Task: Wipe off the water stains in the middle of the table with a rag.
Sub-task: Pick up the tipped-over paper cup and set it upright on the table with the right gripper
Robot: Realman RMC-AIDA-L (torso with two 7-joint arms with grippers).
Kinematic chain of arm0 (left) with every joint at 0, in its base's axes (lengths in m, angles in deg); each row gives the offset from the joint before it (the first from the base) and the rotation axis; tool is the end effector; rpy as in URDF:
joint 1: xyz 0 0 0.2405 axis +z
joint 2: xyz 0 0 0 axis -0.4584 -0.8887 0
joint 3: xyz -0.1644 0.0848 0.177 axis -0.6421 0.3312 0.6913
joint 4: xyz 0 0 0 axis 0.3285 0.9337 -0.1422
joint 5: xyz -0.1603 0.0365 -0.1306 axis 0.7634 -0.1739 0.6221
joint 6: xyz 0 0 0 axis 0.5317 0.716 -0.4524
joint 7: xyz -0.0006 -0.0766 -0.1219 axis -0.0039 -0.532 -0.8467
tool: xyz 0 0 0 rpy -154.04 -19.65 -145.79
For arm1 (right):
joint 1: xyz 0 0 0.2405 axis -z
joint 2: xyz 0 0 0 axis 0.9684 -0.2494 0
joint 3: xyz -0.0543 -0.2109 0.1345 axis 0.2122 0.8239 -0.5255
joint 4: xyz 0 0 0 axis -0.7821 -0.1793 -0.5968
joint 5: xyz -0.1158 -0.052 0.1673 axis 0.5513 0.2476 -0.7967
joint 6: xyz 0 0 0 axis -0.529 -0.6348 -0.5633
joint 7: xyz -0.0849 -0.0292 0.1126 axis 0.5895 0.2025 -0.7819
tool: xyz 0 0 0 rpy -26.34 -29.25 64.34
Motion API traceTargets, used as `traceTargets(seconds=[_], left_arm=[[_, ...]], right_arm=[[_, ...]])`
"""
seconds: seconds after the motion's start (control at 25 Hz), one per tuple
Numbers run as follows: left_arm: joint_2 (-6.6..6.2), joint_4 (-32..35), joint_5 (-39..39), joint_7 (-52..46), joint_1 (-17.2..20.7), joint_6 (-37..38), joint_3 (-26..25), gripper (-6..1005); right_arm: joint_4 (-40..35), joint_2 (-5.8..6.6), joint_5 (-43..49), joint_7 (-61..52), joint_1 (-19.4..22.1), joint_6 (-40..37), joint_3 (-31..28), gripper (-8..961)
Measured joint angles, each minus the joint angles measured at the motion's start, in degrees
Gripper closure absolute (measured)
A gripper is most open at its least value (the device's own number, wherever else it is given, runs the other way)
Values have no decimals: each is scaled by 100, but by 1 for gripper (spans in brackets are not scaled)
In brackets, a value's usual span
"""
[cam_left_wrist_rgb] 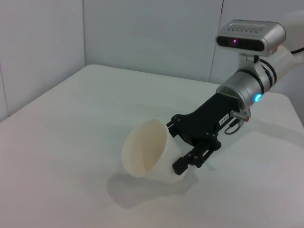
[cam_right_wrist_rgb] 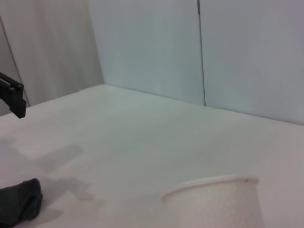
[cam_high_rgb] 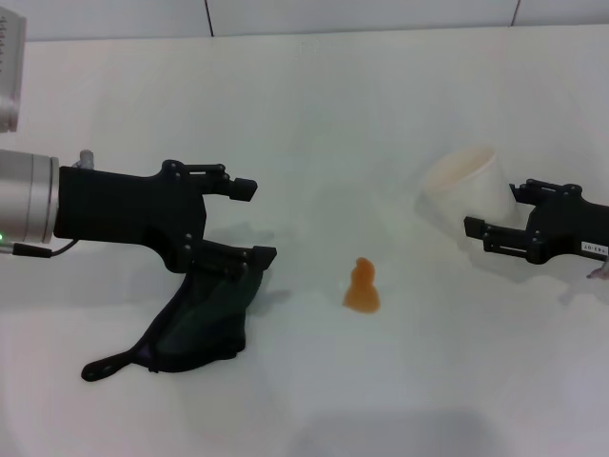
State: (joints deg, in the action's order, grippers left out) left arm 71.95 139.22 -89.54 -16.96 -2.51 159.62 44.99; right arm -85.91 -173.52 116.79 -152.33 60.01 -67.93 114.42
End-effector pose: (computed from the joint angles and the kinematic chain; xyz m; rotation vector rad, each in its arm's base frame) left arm -0.2125 0.3291 0.0119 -3.0004 -0.3108 -0.4534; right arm 0.3068 0.3201 -0.0002 -2.4580 0.6347 0.5252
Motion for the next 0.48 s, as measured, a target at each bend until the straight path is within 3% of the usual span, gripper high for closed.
traceTargets(seconds=[0.48], left_arm=[[2, 0, -4, -6, 0, -10, 0, 109]], right_arm=[[368, 0, -329, 251, -12, -56, 34, 233]])
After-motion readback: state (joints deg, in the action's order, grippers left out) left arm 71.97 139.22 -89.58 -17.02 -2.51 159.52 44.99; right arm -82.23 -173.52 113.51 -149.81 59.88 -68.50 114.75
